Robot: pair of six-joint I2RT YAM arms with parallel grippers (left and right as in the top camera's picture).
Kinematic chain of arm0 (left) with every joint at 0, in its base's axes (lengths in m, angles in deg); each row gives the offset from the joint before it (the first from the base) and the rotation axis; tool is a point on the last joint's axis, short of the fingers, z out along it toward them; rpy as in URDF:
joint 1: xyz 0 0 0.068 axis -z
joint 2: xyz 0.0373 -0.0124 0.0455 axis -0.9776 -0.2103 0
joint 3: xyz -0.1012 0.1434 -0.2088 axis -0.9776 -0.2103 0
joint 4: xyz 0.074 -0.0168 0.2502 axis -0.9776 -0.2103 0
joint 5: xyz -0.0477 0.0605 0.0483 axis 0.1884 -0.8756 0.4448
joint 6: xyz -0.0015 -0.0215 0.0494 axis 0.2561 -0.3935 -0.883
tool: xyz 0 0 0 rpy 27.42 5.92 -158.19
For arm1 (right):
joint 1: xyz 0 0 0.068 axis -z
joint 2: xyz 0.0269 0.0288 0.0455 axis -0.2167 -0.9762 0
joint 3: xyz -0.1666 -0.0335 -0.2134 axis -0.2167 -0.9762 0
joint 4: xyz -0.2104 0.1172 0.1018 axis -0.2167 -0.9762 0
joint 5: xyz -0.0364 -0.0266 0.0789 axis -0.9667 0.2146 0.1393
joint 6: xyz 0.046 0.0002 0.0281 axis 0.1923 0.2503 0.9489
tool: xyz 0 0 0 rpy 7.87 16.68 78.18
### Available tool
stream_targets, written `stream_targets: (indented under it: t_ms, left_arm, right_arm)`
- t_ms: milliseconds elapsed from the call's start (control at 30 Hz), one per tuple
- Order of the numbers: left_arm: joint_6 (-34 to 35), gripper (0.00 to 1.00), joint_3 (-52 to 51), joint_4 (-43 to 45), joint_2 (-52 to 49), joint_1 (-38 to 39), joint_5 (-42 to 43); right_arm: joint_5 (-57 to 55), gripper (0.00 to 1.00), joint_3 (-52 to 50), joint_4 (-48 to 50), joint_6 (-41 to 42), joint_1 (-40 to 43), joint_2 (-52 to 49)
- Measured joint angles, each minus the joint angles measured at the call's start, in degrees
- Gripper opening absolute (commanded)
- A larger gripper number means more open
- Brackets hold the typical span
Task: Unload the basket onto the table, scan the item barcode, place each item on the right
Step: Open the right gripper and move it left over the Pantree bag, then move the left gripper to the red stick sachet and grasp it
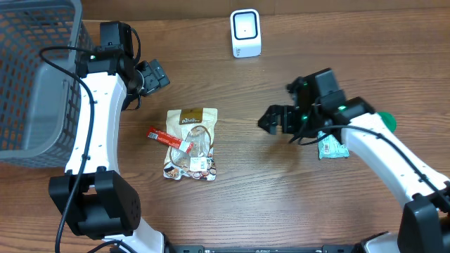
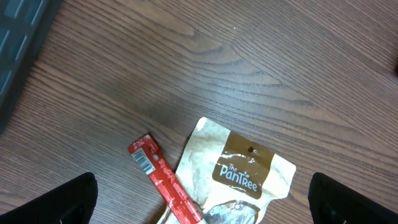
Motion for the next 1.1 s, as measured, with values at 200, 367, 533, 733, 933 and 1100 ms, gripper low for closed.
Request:
stream_targets:
  t_ms: [200,367,533,733,933,1100]
  left_arm:
    - [0.00,1.00,0.00,0.00,0.00,0.00,0.02]
    - [0.00,1.00,0.00,0.00,0.00,0.00,0.02]
    - [0.00,1.00,0.00,0.00,0.00,0.00,0.00]
    - [0.00,1.00,0.00,-0.98,0.00,-0.02,1.95]
    - [-0.57,0.81,0.00,-5.16,0.00,0.00,8.09]
    - [-0.55,0.63,-0.39,-9.90,0.00,0.00,9.33]
  right_arm:
    - [-2.01,1.00,-0.09,5.77,0.42,-9.73,-0.31]
    - [-8.35,1.00,-0.09,8.66,0.46,-16.68,-2.54]
    - [-11.30,1.00,-0.09,9.70,0.52,-20.11,-4.00]
    - [-12.90,1.00,-0.09,9.90,0.52,-20.44,-4.07]
    - [-14.67,1.00,-0.09,11.85,0.50,-20.44,-4.09]
    - [-15.13,1.00,-0.09,12.74,0.50,-20.44,-4.11]
